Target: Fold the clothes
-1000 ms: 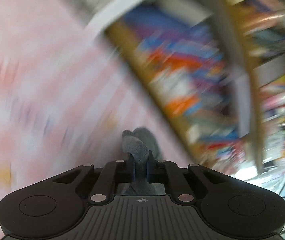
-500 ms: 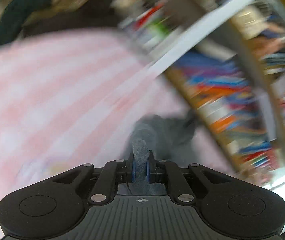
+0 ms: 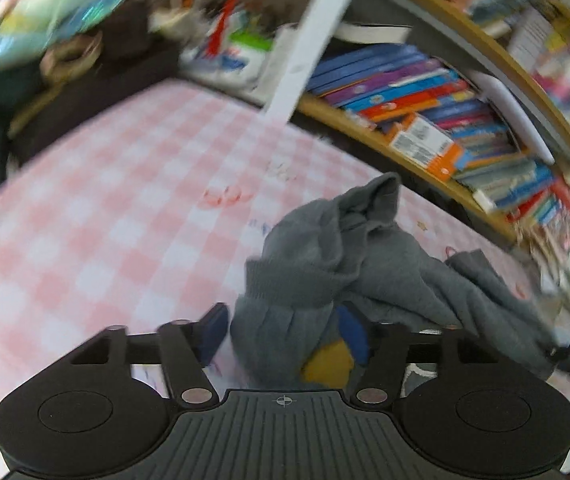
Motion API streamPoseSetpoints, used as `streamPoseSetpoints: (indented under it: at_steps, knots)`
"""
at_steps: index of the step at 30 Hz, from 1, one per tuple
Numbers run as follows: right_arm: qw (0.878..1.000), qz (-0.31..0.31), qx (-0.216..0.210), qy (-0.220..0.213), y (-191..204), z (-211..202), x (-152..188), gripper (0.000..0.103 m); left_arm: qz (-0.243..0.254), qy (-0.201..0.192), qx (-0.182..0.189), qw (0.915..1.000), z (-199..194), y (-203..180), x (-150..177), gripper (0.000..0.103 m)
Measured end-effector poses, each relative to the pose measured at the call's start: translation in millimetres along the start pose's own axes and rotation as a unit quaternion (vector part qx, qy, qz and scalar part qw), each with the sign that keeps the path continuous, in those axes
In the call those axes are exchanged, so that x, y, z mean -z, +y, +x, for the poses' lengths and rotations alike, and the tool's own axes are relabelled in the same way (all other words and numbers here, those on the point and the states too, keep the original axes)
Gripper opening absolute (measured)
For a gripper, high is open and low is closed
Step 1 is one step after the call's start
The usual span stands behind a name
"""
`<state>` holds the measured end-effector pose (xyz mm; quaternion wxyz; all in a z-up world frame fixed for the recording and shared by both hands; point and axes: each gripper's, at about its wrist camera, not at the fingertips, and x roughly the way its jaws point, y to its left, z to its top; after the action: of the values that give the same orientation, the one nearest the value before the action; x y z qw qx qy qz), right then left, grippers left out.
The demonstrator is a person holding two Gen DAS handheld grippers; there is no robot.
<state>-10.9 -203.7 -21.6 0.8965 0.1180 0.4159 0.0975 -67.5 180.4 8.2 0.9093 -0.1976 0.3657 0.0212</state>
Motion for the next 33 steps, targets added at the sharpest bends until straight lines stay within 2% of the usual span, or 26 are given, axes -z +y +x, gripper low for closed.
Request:
streamPoseSetpoints:
  at_steps: [5,9,13,15,19,21,25,28,31,32,33]
  knots:
    - [0.998,-0.065,0.017,-0.017,9.0,-4.9,-3.0,0.061,0.061,-0.029,-0.006,0.9977,4.8,-9.9,-18.3,0.07]
    - [0.991,-0.126,0.024,-0.031,22.1,-6.0,-10.5,0.061,0.146,-0.026,-0.009,0.989,18.8,-34.8,-20.5,0.07]
    - [0.982,-0.182,0.02,-0.048,36.9,-4.4,-22.6,0.062,0.223,-0.016,-0.005,0.9747,37.6,-64.1,-15.8,0.071]
    - [0.978,-0.2,0.014,-0.052,43.3,-1.9,-29.7,0.062,0.265,-0.015,-0.005,0.9643,46.8,-78.0,-12.9,0.071]
    - [0.977,-0.205,-0.008,-0.064,51.0,-0.1,-45.5,0.066,0.333,-0.024,-0.019,0.9423,60.1,-97.5,-13.9,0.071]
    - [0.976,-0.205,-0.012,-0.072,54.4,0.1,-53.6,0.066,0.35,-0.028,-0.026,0.9359,65.7,-102.9,-19.5,0.071]
    - [0.973,-0.217,-0.024,-0.073,63.1,6.2,-62.8,0.067,0.348,-0.013,-0.035,0.9369,80.6,-105.5,-31.3,0.071]
    - [0.974,-0.223,-0.019,-0.038,67.1,27.7,-57.0,0.066,0.348,0.008,-0.043,0.9364,92.8,-104.8,-30.9,0.071]
    - [0.977,-0.212,-0.014,-0.006,64.1,47.3,-48.2,0.062,0.341,0.033,-0.077,0.9363,105.6,-98.6,-27.6,0.07]
    - [0.978,-0.209,-0.012,0.001,62.1,51.7,-43.8,0.061,0.334,0.041,-0.089,0.9375,109.4,-94.9,-26.9,0.059]
    - [0.978,-0.208,-0.012,0.006,60.0,54.4,-40.0,0.054,0.319,0.047,-0.095,0.9418,111.7,-88.9,-27.3,0.047]
